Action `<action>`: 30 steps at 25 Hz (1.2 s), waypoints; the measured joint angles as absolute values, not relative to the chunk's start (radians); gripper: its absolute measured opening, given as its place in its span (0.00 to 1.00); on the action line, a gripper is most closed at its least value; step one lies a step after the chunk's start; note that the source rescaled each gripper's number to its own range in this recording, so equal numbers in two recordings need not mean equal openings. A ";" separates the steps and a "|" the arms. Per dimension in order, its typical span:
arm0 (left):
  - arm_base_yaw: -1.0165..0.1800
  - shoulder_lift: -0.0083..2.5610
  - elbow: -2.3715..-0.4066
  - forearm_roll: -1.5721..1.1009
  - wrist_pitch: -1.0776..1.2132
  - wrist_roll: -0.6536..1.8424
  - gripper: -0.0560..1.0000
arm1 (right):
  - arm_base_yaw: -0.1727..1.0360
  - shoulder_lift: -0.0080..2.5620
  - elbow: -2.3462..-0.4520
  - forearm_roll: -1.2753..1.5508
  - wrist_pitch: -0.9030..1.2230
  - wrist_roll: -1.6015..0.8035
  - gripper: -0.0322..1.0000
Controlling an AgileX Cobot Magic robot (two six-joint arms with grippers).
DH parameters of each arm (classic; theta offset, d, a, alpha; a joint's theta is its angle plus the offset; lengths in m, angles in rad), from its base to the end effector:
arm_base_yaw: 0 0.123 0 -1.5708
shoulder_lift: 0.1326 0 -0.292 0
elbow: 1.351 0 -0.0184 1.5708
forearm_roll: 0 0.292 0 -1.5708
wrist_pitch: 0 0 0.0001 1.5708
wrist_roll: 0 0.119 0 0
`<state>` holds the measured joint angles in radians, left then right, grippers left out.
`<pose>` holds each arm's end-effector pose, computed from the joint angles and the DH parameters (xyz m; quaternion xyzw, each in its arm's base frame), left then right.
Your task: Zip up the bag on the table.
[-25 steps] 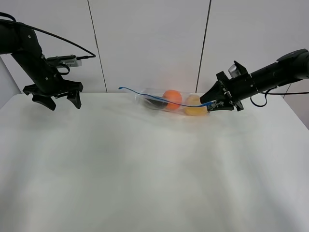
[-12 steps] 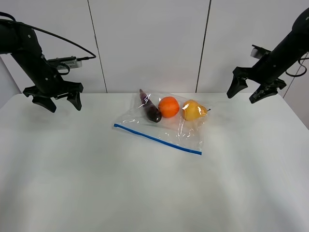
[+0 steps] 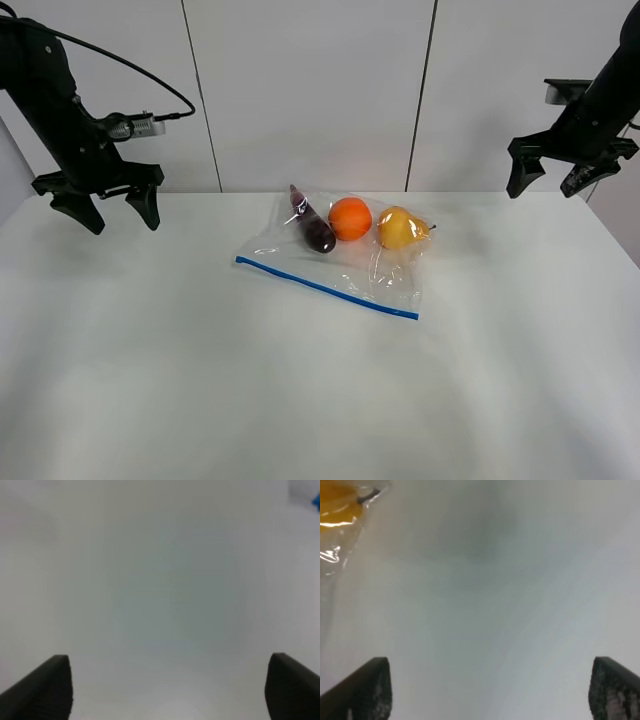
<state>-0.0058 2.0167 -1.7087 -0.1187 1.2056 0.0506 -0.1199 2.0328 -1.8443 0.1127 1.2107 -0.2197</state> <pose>0.4657 -0.0159 0.2045 0.0109 0.9957 -0.0552 0.0733 0.4844 -0.0457 0.2393 -0.0365 0.9895 0.0323 0.1362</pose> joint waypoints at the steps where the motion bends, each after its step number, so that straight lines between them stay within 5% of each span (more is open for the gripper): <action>1: -0.006 2.003 -1.709 -0.119 1.208 0.051 0.99 | -0.120 2.021 -1.838 0.115 1.211 -0.220 0.90; 12: -0.006 1.792 -1.631 -0.073 1.214 0.053 0.99 | -0.120 1.826 -1.577 0.115 1.212 -0.216 0.90; 30: -0.006 1.009 -0.972 -0.039 1.217 -0.022 0.99 | -0.120 1.181 -0.940 0.089 1.213 -0.150 0.90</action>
<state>-0.0058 1.0088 -0.9718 -0.0395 1.2167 -0.0225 -0.1199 1.1806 -0.9403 0.0885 1.2133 -0.1499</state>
